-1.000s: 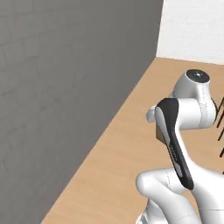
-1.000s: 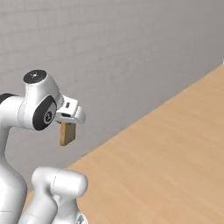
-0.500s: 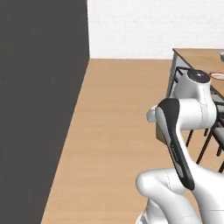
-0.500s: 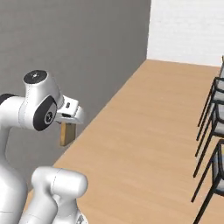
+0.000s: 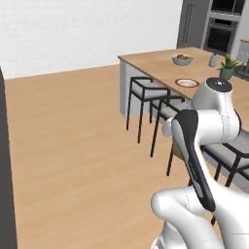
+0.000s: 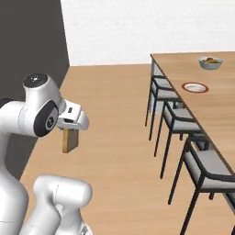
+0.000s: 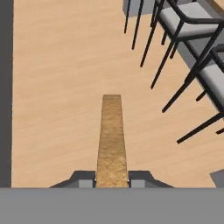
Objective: Start the toaster. Once the lever pops up, take the bread to the plate on the dining counter.
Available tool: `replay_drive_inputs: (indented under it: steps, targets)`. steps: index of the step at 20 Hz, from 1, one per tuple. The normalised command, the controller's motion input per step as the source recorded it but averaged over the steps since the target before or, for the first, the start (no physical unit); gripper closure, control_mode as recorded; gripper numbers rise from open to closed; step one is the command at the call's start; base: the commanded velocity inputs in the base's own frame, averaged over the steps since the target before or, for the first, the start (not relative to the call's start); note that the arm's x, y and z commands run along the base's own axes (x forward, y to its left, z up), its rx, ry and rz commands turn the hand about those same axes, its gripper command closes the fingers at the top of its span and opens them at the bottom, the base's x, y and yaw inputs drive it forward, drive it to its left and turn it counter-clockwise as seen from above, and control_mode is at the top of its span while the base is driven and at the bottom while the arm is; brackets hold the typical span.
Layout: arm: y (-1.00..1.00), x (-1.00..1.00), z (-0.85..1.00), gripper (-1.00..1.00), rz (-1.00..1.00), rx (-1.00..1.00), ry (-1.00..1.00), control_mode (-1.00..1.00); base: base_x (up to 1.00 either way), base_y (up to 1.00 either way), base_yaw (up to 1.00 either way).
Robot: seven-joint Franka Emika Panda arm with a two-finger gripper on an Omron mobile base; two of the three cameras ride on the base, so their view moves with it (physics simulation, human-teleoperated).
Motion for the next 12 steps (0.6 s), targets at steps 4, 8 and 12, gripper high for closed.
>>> replay_drive_inputs:
  steps: [4, 8, 12]
  targets:
    - [0.00, 0.00, 0.00, 1.00, 0.00, 0.00, 0.00, 1.00, 0.78, 0.57, -0.71]
    - [0.00, 0.00, 0.00, 1.00, 0.00, 0.00, 0.00, 1.00, 0.66, 0.77, -0.55]
    - [0.00, 0.00, 0.00, 1.00, 0.00, 0.00, 0.00, 1.00, 0.58, 0.80, -0.43]
